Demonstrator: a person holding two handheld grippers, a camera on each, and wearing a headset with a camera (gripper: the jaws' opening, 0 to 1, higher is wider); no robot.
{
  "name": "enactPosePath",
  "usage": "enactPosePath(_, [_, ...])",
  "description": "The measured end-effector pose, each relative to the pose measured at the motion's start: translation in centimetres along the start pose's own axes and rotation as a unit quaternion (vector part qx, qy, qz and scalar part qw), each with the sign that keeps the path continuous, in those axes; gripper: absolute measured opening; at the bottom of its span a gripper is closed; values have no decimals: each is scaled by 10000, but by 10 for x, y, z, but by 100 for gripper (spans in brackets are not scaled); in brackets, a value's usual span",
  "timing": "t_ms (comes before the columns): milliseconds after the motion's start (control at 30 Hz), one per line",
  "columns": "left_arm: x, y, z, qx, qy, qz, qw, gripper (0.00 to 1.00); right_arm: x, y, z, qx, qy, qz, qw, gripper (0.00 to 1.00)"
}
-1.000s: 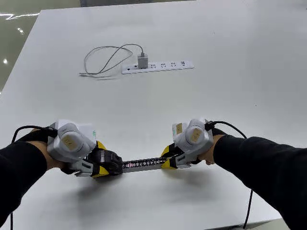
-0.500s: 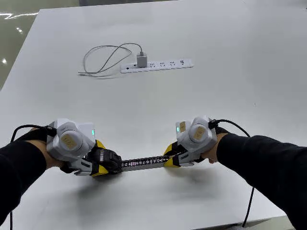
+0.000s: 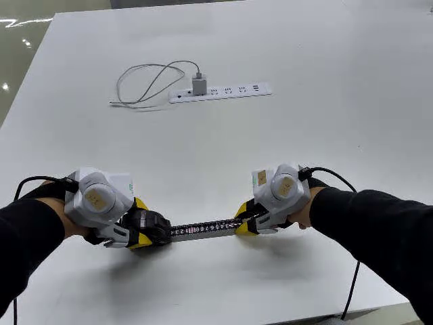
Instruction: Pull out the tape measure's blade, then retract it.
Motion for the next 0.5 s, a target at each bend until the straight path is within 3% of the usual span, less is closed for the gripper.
enactPosePath(500, [0, 0, 0, -8, -12, 2, 10000, 30, -2, -7, -8, 46, -27, 36, 10000, 10])
Point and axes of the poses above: the centre of the closed fingertips' face, and the gripper's own axes: z roughly forward along the fingers, x roughly to its left, y roughly out of its top, the point moved 8 cm from there along -z, roughly backward along the fingers, and after that the axes turned 2 degrees about y, right-handed, at the moved point
